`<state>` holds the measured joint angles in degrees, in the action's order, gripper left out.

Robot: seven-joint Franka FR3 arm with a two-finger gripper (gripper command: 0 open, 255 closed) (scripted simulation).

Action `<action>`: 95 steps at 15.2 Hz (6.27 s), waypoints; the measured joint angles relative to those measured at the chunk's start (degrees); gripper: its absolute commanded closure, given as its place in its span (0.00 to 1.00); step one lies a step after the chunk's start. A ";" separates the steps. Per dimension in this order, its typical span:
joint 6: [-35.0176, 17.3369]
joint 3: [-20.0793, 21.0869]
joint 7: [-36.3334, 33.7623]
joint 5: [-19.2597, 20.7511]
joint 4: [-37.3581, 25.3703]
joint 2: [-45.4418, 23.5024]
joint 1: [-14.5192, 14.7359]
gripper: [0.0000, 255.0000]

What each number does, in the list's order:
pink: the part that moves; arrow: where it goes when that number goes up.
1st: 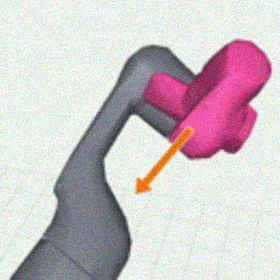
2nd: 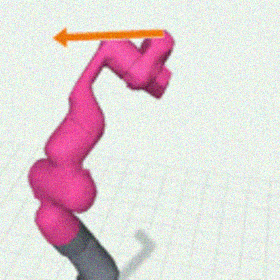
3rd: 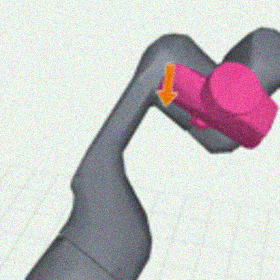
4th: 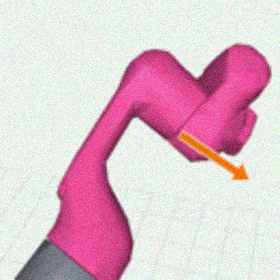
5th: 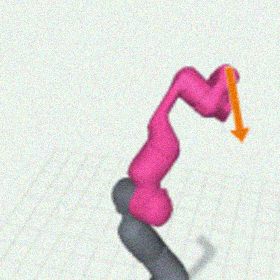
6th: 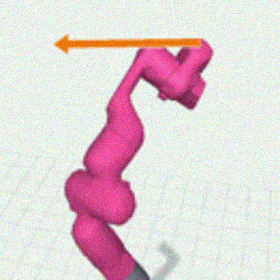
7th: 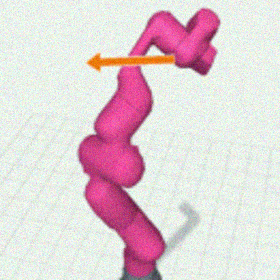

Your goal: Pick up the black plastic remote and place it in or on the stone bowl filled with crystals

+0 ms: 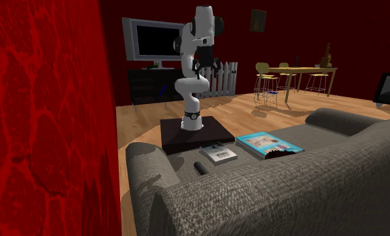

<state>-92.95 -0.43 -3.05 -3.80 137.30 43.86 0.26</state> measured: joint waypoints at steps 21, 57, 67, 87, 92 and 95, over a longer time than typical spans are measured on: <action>-36.85 -6.39 14.49 -0.03 5.73 -31.74 0.39 0.00; -58.63 -4.34 30.08 -10.59 -13.04 -73.02 -2.51 1.00; -56.02 -4.99 29.09 -9.63 -11.94 -69.40 -1.74 1.00; -43.47 -7.25 25.34 -5.29 -12.28 -56.95 -0.35 1.00; -39.90 -7.56 24.57 -4.36 -13.35 -54.39 -0.25 1.00; -38.24 -7.63 24.08 -3.92 -13.77 -53.12 -0.14 1.00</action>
<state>-131.19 -8.06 21.04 -7.72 123.53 -9.25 0.11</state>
